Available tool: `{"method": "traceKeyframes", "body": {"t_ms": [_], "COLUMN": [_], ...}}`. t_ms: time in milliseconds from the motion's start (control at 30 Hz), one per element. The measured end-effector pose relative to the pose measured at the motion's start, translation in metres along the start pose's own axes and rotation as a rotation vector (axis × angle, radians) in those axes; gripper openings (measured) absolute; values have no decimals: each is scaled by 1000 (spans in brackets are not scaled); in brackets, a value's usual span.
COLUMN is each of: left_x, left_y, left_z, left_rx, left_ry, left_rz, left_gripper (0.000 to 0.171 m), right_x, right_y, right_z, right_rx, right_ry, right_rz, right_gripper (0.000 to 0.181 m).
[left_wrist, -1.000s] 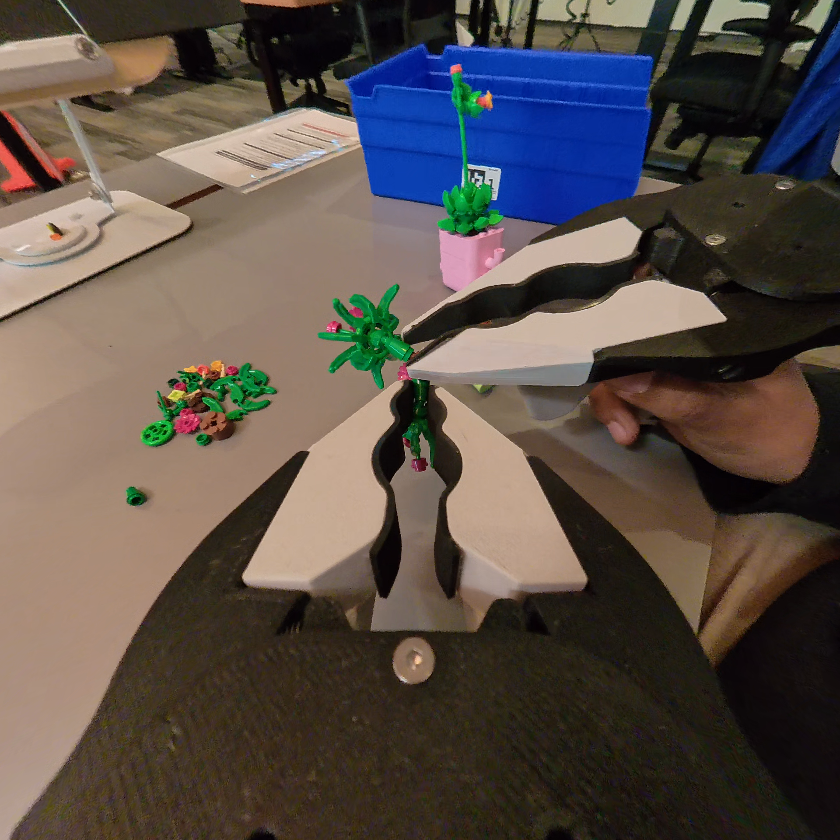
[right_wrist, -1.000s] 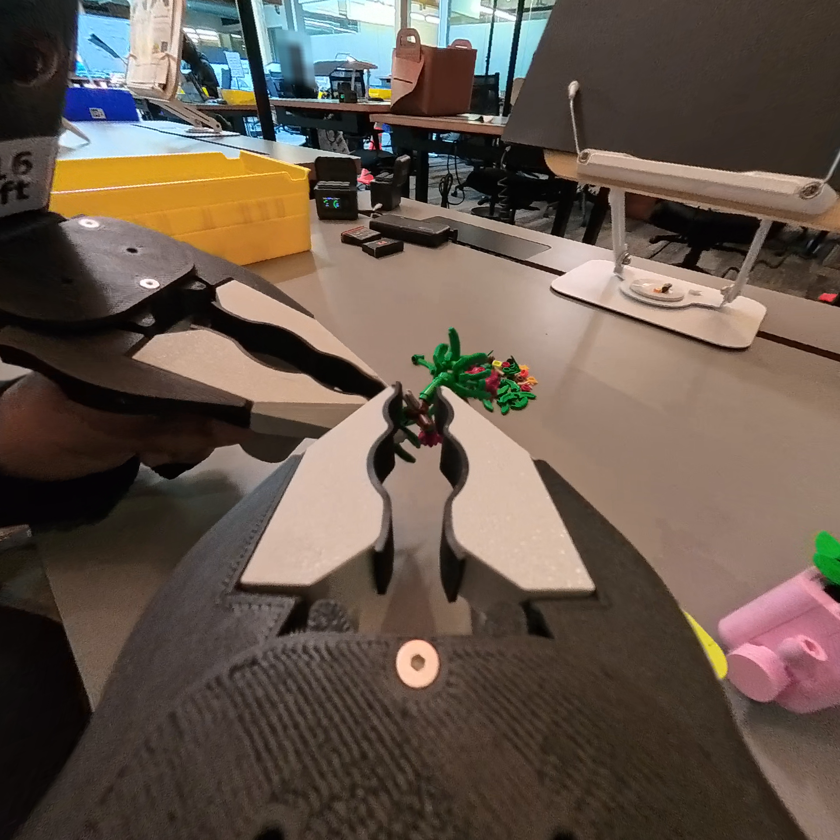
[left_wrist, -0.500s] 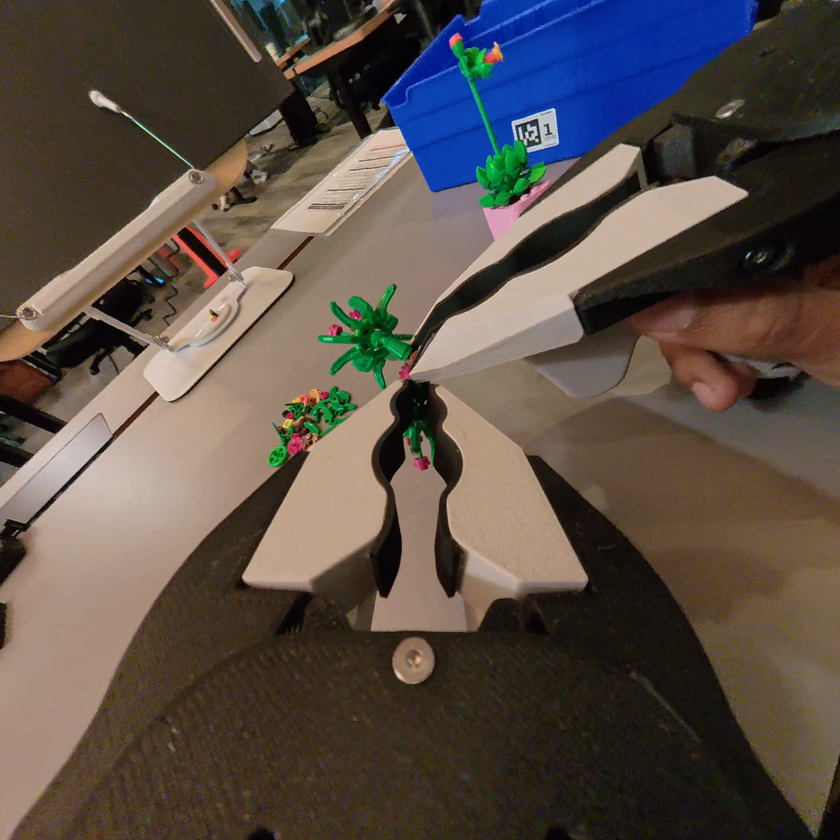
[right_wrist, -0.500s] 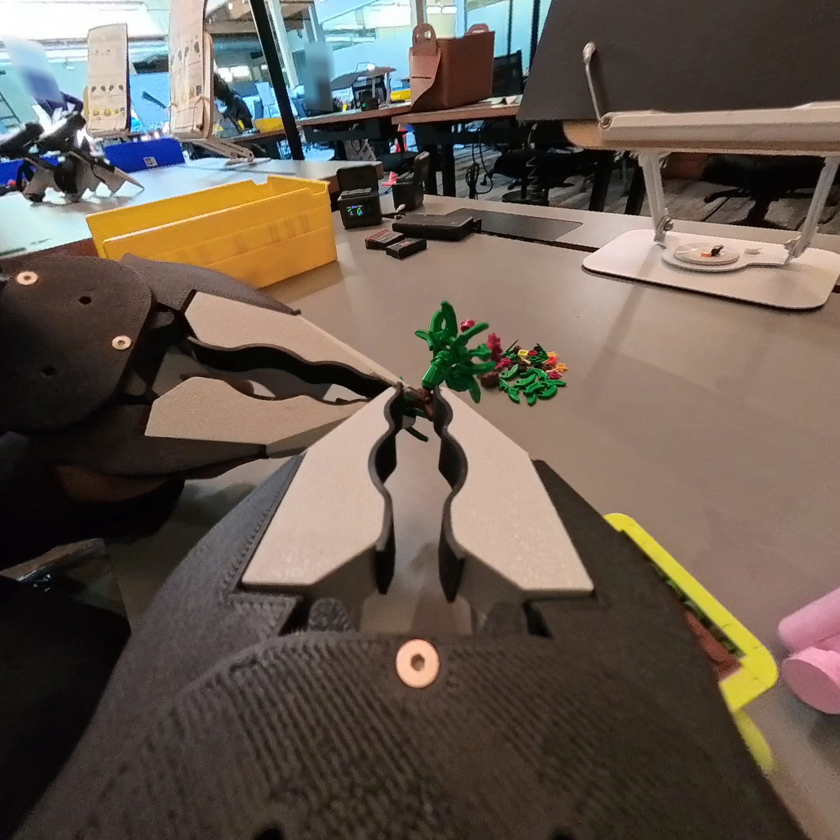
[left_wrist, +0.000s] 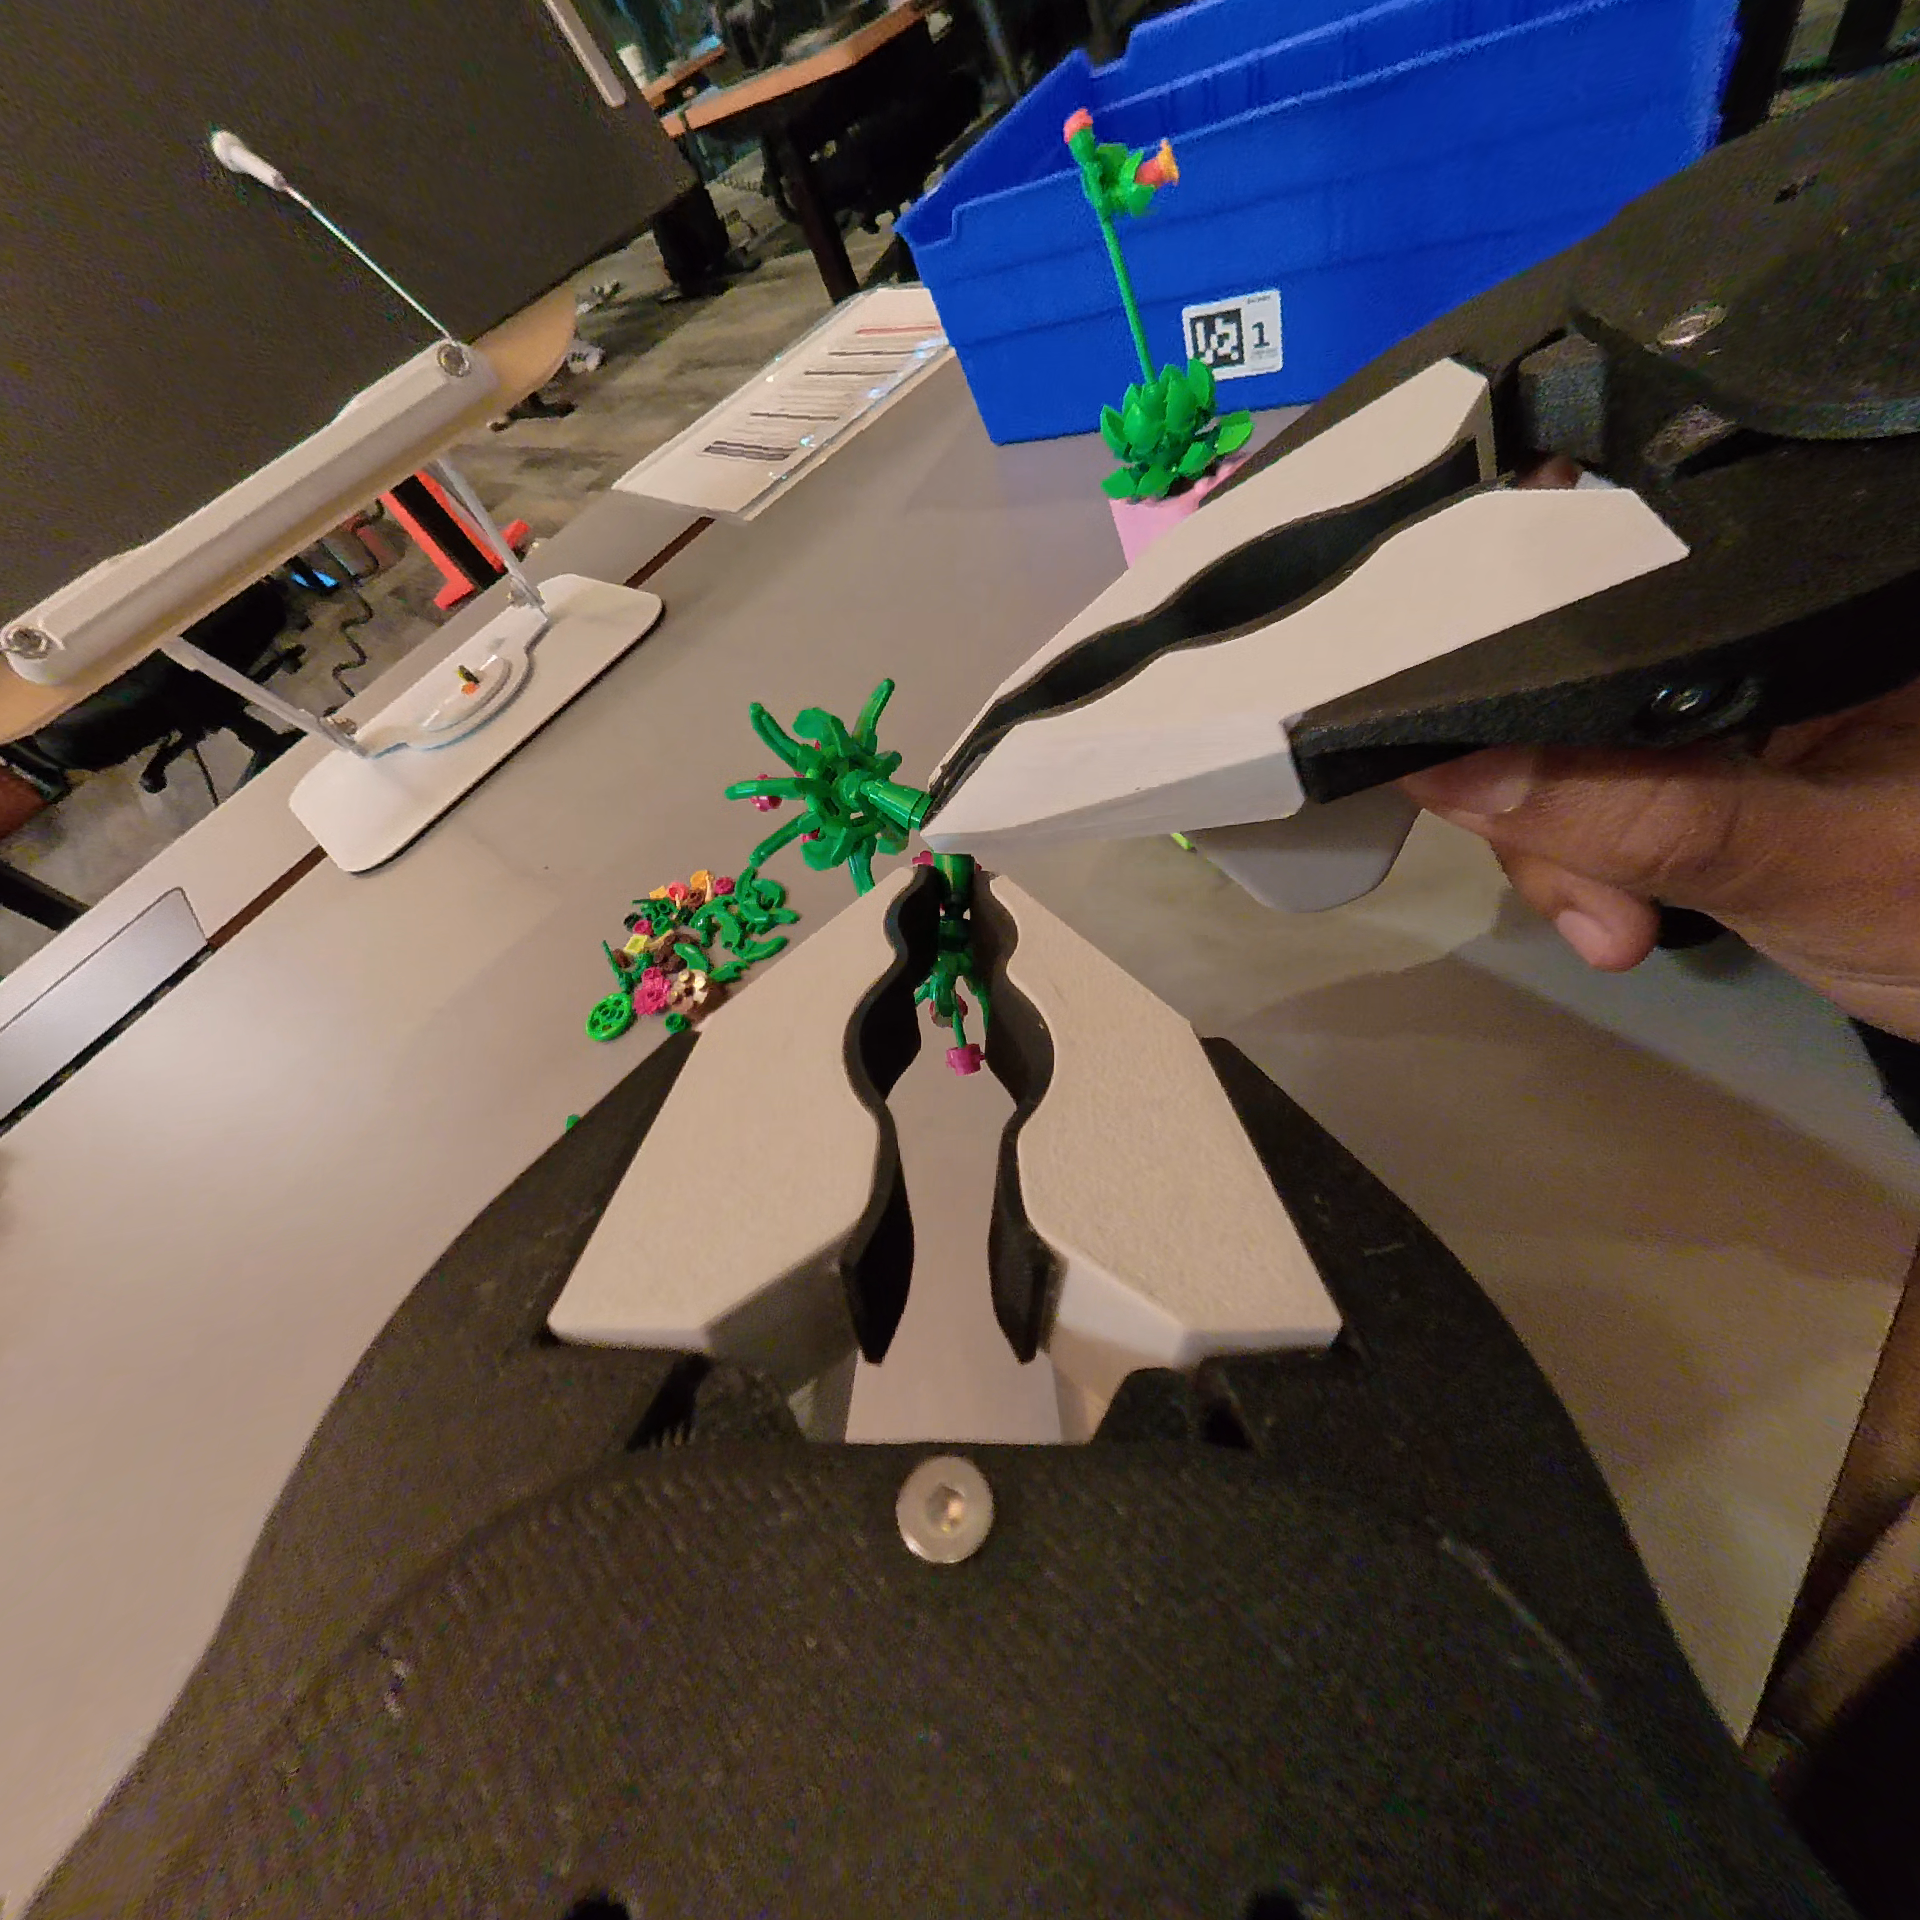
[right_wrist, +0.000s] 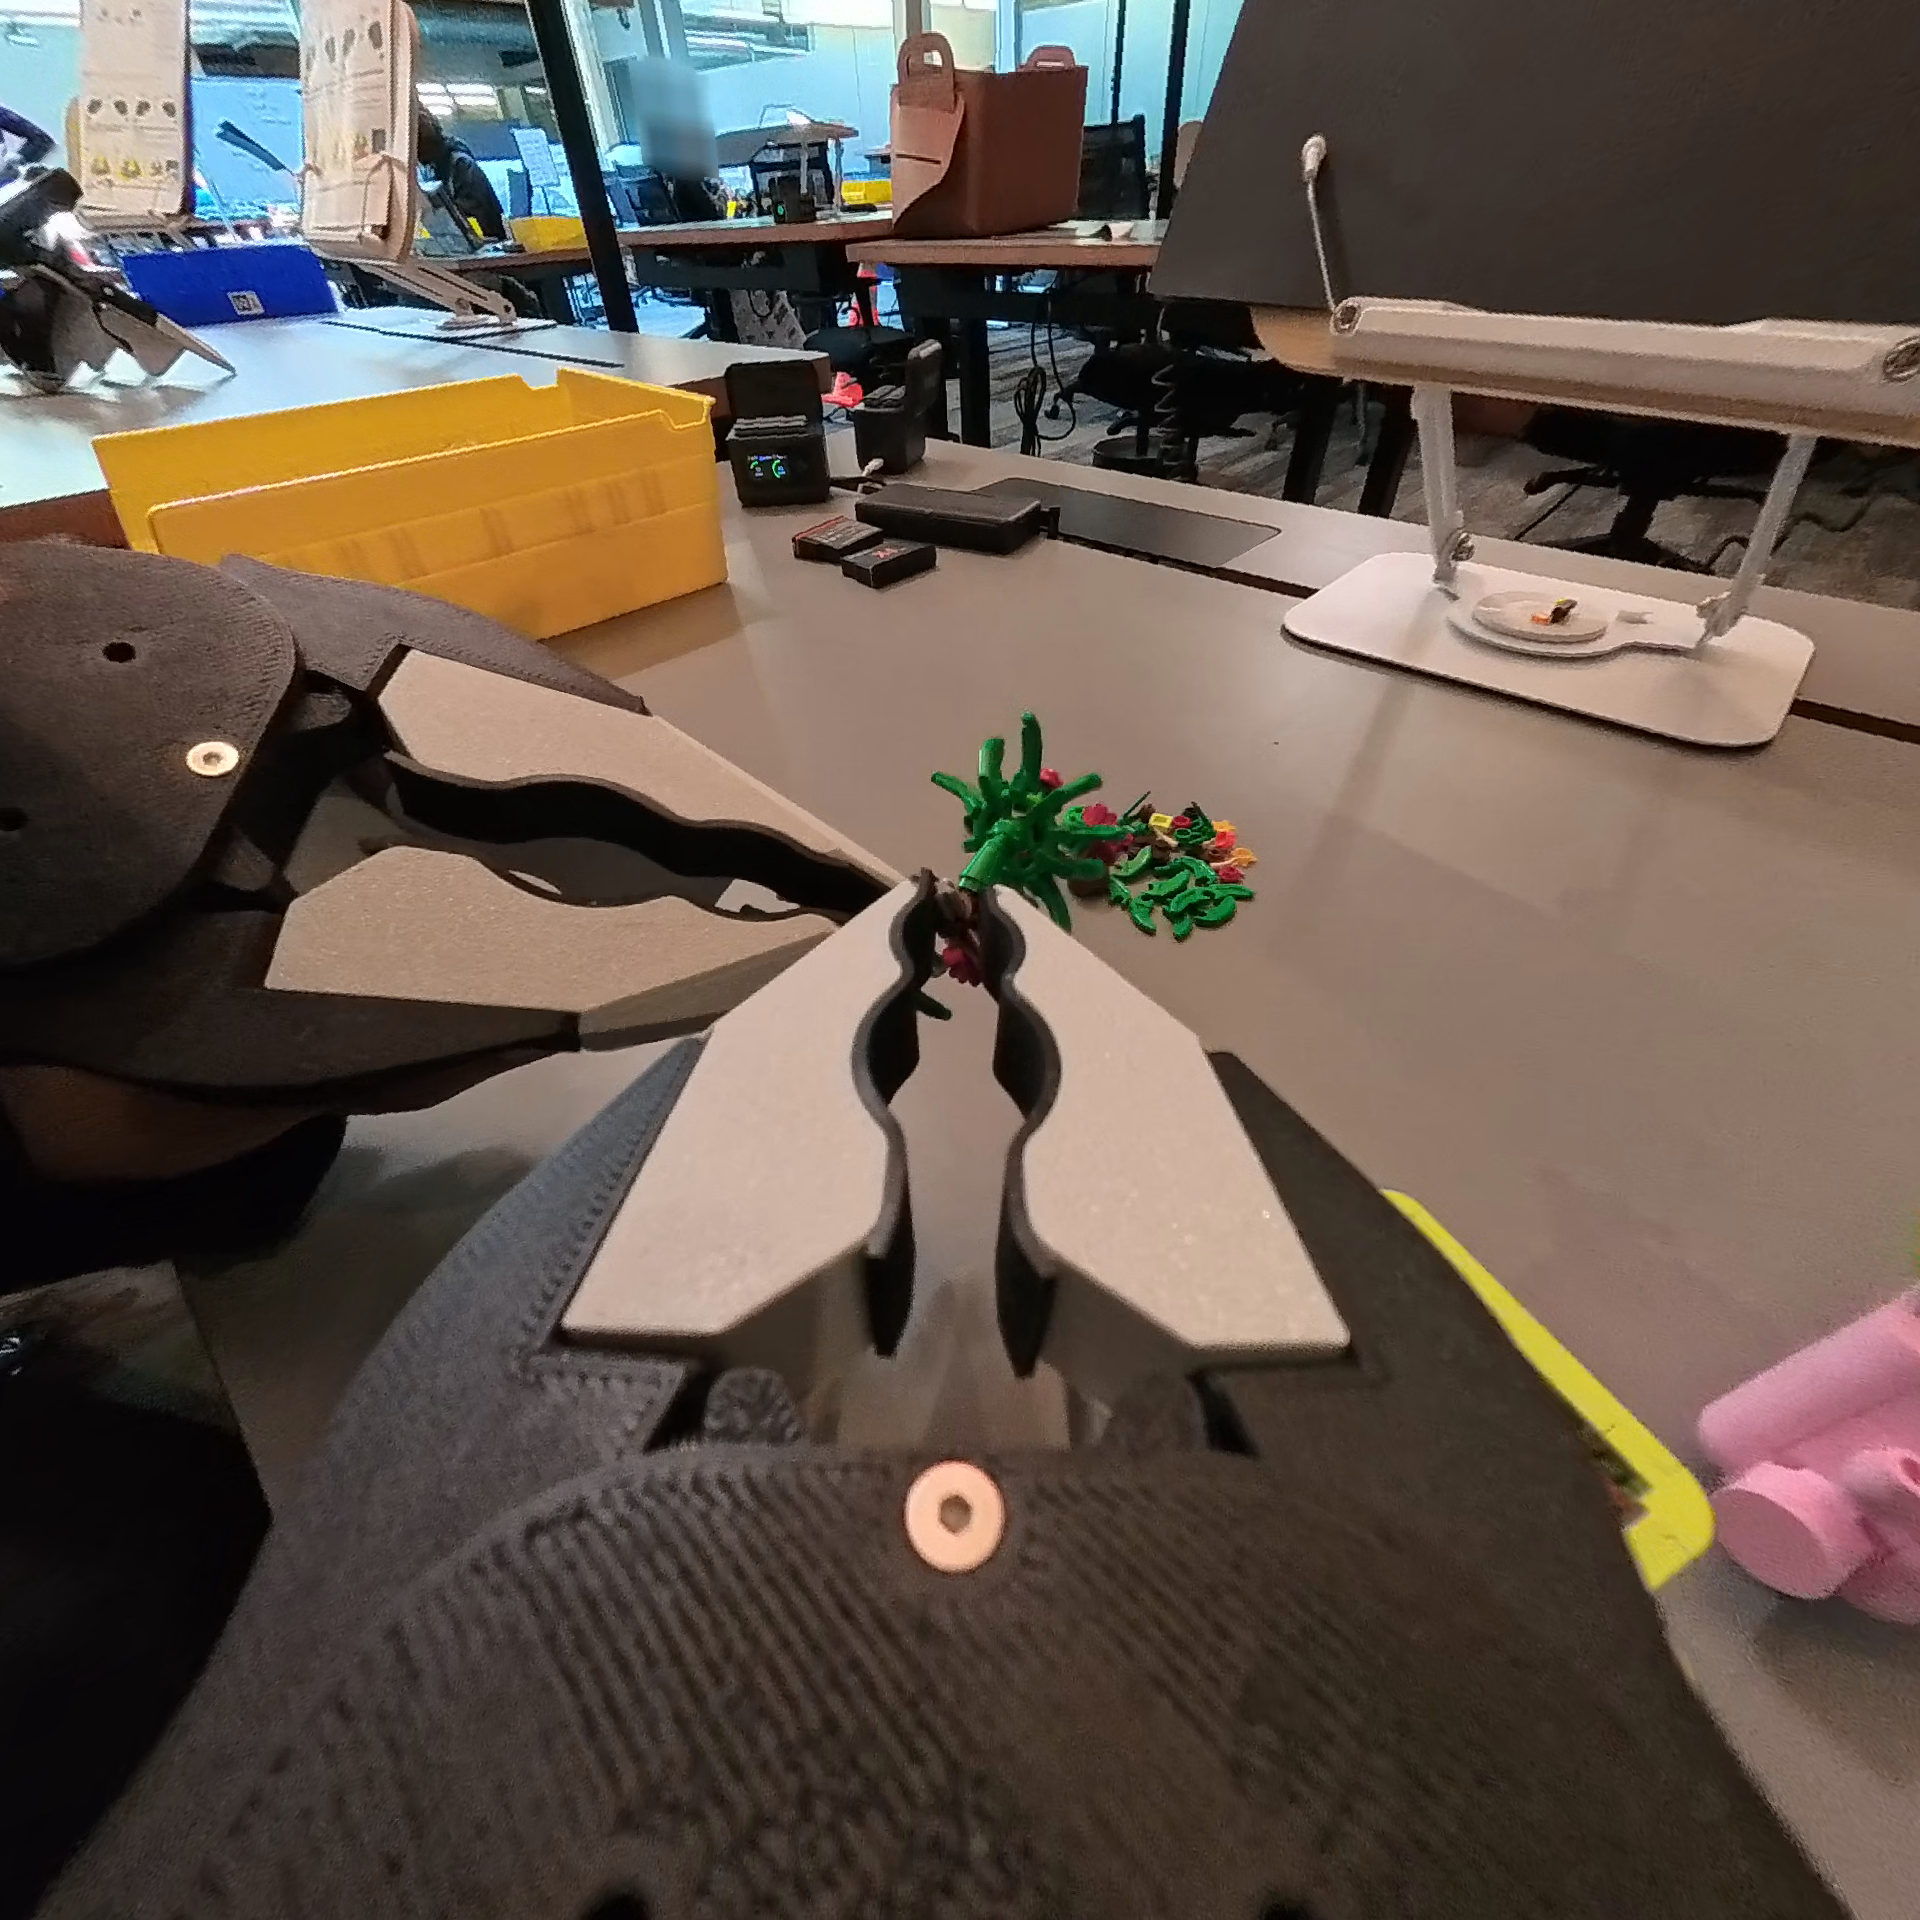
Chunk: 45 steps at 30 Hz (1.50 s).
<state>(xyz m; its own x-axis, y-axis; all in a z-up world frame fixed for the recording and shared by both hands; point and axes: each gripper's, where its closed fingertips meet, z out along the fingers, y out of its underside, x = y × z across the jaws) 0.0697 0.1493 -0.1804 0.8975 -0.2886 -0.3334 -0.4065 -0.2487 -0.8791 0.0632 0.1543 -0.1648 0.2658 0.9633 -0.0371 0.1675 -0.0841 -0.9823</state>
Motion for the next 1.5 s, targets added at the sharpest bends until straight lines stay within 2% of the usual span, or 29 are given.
{"method": "traceKeyframes", "body": {"t_ms": [300,800,1167,1233,1333,1433,1500], "left_x": [1,0,-4,-2,-2,-1,-1], "left_y": [12,1,7,6,10,12,15], "left_z": [2,-2,-2,-3,-1,-2,-1], "left_rx": [-36,41,39,64,58,59,45], "left_ry": [6,36,38,48,59,100,111], "left_rz": [-24,-97,-89,-97,-113,-143,-156], "left_gripper": [2,2,3,5,20,7,5], "right_x": [-1,-1,-3,-3,-3,-4,-4], "right_y": [12,3,7,7,6,13,17], "right_z": [6,2,8,8,7,12,15], "right_rx": [-16,61,25,26,35,-23,-50], "right_ry": [24,-56,-58,-67,-72,-58,-38], "right_rz": [52,200,177,186,190,174,160], "right_gripper": [5,5,5,5,4,5,5]}}
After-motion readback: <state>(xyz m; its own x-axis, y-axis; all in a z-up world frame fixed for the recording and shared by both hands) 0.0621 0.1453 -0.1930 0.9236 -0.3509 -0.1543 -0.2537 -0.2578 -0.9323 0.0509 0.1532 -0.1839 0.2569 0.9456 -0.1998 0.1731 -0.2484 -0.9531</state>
